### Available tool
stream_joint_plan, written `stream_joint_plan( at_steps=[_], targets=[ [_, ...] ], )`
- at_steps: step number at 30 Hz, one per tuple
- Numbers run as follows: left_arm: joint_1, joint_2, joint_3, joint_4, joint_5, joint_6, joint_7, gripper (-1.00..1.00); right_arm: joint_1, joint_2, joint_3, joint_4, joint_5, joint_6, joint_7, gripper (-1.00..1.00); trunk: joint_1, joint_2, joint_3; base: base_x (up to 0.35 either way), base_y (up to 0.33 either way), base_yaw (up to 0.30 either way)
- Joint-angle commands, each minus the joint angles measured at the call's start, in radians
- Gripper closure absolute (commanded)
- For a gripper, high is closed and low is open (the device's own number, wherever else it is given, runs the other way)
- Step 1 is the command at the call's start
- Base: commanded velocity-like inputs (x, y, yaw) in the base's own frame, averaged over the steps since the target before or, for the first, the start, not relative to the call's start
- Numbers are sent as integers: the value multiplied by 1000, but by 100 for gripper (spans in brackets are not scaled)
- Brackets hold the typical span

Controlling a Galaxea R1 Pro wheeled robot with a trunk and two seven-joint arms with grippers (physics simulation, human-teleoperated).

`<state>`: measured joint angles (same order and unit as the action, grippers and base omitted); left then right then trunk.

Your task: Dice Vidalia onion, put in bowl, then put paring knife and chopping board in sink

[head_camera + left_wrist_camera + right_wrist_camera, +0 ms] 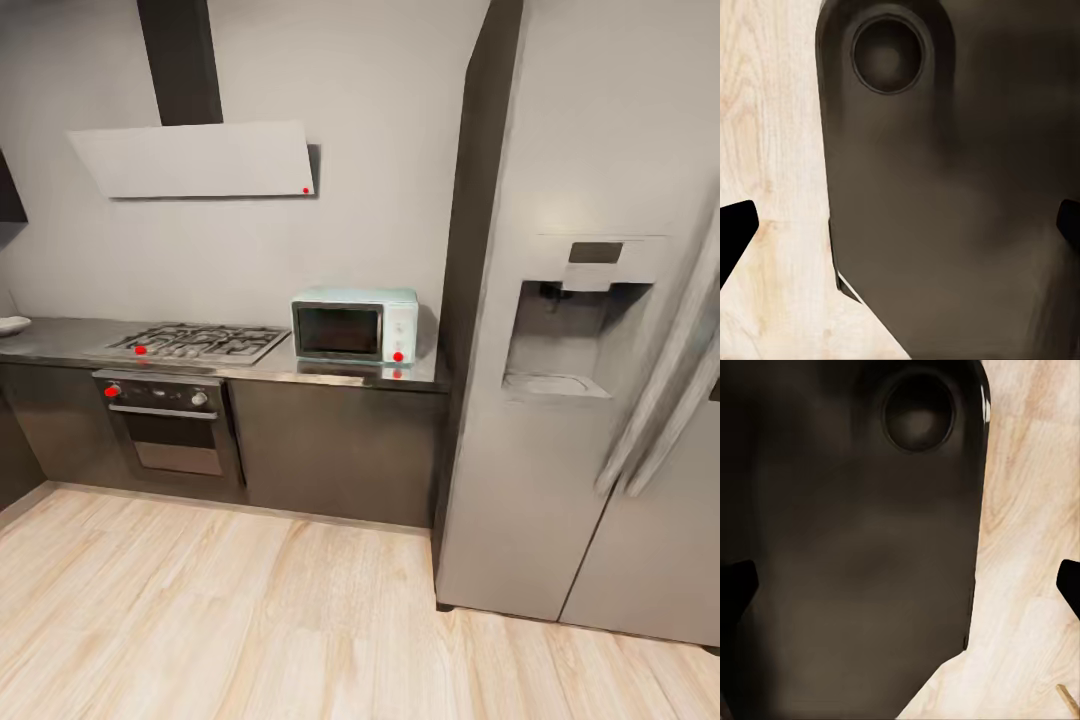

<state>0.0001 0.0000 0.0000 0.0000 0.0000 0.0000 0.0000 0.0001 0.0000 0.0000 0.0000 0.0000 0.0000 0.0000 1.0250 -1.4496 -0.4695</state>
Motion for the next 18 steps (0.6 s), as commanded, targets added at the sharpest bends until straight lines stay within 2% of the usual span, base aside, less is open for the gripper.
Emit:
stream_joint_plan(
  at_steps=[1,6,11,18],
  targets=[
    [0,0,0,0,0,0,0,-100,0,0,0,0,0,0,0,-100,0,0,0,0,0,0],
    [1,-5,1,9,5,-1,-10,-100,-1,-2,4,-1,4,1,-1,-100,0,0,0,0,0,0],
    [0,-3,3,7,2,-2,-11,-100,-6,27,5,-27,3,-1,-2,-100,0,0,0,0,0,0],
    [0,-4,9,-4,4,-8,-11,-100,-6,28,1,-55,3,-7,-2,-100,0,0,0,0,0,0]
  ],
)
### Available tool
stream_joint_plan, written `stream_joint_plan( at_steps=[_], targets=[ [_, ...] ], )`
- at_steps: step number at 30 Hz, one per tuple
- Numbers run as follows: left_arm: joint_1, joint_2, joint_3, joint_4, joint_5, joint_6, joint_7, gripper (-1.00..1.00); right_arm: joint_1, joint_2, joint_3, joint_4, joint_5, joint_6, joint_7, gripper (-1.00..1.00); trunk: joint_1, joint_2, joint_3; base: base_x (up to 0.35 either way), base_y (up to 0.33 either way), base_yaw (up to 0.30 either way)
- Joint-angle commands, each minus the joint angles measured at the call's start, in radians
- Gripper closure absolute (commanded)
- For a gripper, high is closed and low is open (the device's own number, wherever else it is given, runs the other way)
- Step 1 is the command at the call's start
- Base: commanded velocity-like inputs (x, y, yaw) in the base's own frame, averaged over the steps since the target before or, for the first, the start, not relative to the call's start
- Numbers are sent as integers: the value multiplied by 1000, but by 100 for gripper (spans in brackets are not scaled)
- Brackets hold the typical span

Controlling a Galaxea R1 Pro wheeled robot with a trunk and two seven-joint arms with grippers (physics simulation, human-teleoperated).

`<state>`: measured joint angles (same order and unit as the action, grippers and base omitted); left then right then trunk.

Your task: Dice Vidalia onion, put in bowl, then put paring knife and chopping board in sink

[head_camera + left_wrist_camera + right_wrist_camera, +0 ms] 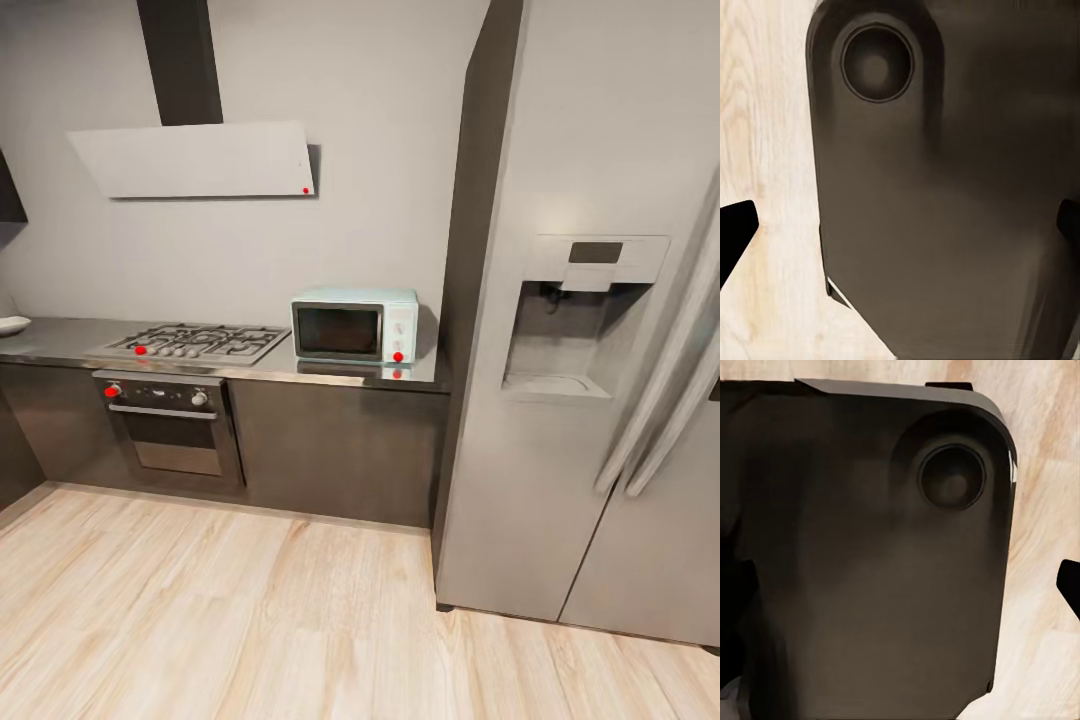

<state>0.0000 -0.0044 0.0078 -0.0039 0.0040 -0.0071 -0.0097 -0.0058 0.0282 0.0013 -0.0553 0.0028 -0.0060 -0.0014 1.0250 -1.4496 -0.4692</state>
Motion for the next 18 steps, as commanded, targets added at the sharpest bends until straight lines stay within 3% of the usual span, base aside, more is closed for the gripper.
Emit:
stream_joint_plan(
  at_steps=[1,18],
  targets=[
    [0,0,1,-4,0,-1,-1,-100,0,0,0,0,0,-3,0,-100,0,0,-1,0,0,0],
    [0,27,-3,-18,-3,-2,-1,-100,0,0,1,-3,1,-83,0,-100,0,0,-1,0,0,0]
  ],
)
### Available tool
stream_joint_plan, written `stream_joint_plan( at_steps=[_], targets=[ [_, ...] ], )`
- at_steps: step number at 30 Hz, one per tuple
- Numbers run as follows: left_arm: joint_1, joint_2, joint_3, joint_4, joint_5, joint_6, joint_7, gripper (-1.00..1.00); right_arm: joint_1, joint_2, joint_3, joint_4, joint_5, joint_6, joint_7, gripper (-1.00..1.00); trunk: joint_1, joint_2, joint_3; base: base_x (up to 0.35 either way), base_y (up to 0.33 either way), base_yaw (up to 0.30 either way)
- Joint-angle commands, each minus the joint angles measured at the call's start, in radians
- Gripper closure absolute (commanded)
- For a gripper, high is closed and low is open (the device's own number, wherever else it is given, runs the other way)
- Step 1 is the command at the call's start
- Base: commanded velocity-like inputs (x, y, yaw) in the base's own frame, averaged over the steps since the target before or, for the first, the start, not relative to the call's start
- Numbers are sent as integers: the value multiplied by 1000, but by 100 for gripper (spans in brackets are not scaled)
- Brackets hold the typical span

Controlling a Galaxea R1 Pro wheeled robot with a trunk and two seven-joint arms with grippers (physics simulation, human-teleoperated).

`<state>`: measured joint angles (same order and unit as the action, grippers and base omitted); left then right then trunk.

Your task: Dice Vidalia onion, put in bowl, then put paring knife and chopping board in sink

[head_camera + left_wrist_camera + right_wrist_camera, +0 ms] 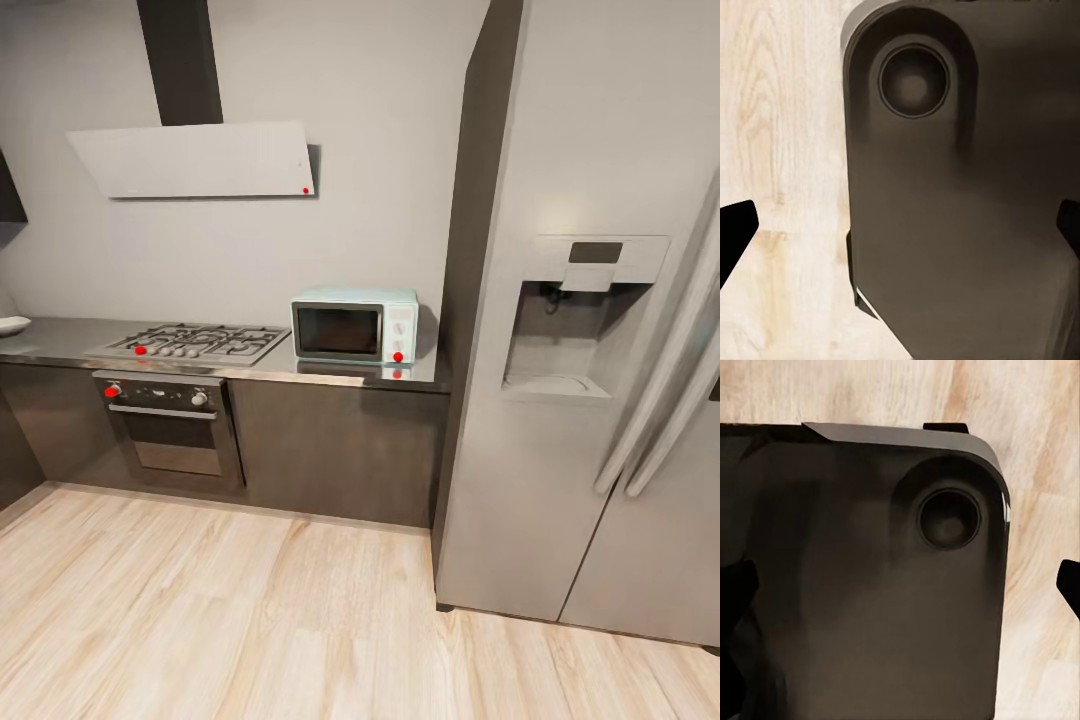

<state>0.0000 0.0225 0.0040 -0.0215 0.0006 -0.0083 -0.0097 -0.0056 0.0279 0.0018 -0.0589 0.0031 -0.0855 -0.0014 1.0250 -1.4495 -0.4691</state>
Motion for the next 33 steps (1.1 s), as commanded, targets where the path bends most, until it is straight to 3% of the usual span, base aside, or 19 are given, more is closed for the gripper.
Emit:
stream_joint_plan(
  at_steps=[1,3,4,5,33],
  targets=[
    [0,1,0,-1,0,-1,-1,-100,-1,0,0,1,0,-9,0,-100,0,0,-1,0,0,0],
    [0,3,0,-1,1,-1,-1,-100,-1,0,0,1,0,-20,0,-100,0,0,-1,0,0,0],
    [0,4,-1,-1,1,-1,-1,-100,-1,0,0,1,0,-90,0,-100,0,0,-1,0,0,0],
    [0,4,-1,0,1,-1,-1,-100,-1,-1,1,1,1,-95,0,-100,0,0,-1,0,0,0],
    [0,5,-1,0,1,-1,-1,-100,-1,0,0,2,0,-100,0,-100,0,0,-1,0,0,0]
  ],
)
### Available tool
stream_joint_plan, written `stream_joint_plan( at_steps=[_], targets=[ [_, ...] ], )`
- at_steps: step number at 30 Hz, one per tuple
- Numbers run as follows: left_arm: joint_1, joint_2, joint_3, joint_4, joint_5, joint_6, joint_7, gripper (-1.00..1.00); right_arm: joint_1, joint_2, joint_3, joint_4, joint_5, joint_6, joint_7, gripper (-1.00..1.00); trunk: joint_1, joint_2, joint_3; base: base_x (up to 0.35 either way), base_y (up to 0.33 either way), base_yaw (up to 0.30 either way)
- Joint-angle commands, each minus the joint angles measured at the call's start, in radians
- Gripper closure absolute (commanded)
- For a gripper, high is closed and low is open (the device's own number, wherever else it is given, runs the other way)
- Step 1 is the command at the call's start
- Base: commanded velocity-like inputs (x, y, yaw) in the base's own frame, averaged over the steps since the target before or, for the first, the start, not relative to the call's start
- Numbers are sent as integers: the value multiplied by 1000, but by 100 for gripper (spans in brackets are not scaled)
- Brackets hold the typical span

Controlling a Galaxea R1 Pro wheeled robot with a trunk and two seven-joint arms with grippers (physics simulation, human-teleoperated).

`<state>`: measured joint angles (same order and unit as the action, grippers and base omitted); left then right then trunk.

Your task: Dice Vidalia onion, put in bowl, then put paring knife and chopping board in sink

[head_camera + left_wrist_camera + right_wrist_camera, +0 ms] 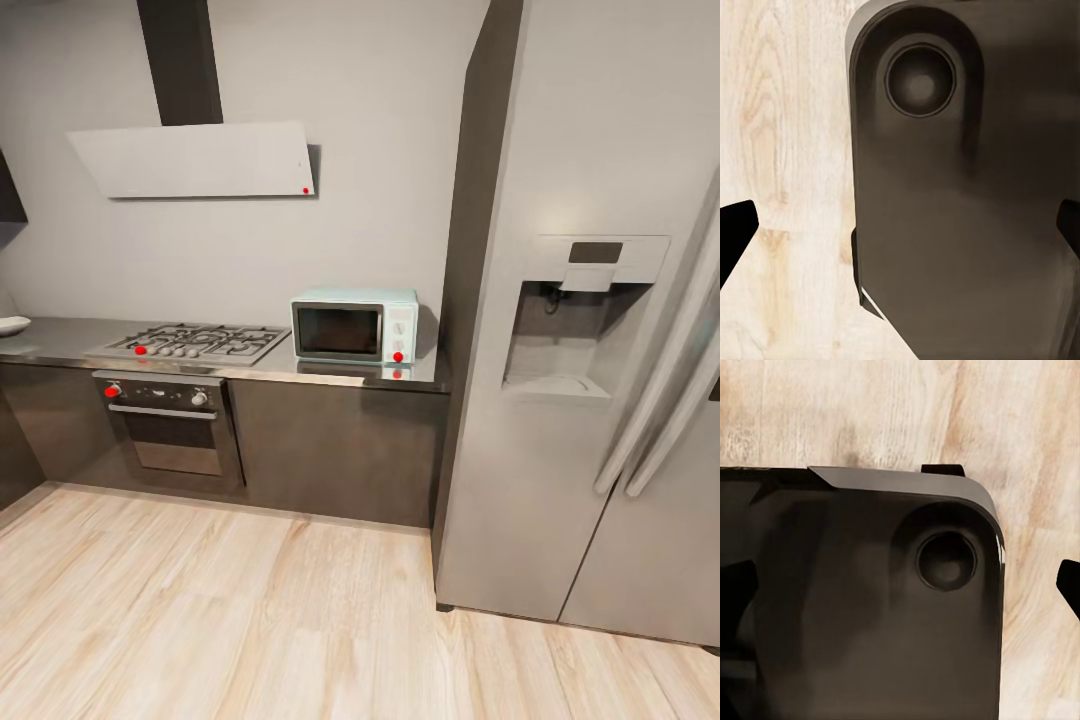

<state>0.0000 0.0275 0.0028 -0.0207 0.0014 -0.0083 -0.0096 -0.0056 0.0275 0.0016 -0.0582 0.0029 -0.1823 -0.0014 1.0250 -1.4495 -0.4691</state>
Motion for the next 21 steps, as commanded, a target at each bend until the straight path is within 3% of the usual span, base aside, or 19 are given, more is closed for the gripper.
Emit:
stream_joint_plan(
  at_steps=[1,21],
  targets=[
    [0,0,0,-1,0,-1,-1,-100,-1,0,0,0,0,-3,0,-100,0,0,-1,0,0,0],
    [0,0,0,-1,0,-1,-1,-100,-1,0,0,1,0,-3,0,-100,0,0,-1,0,0,0]
  ],
)
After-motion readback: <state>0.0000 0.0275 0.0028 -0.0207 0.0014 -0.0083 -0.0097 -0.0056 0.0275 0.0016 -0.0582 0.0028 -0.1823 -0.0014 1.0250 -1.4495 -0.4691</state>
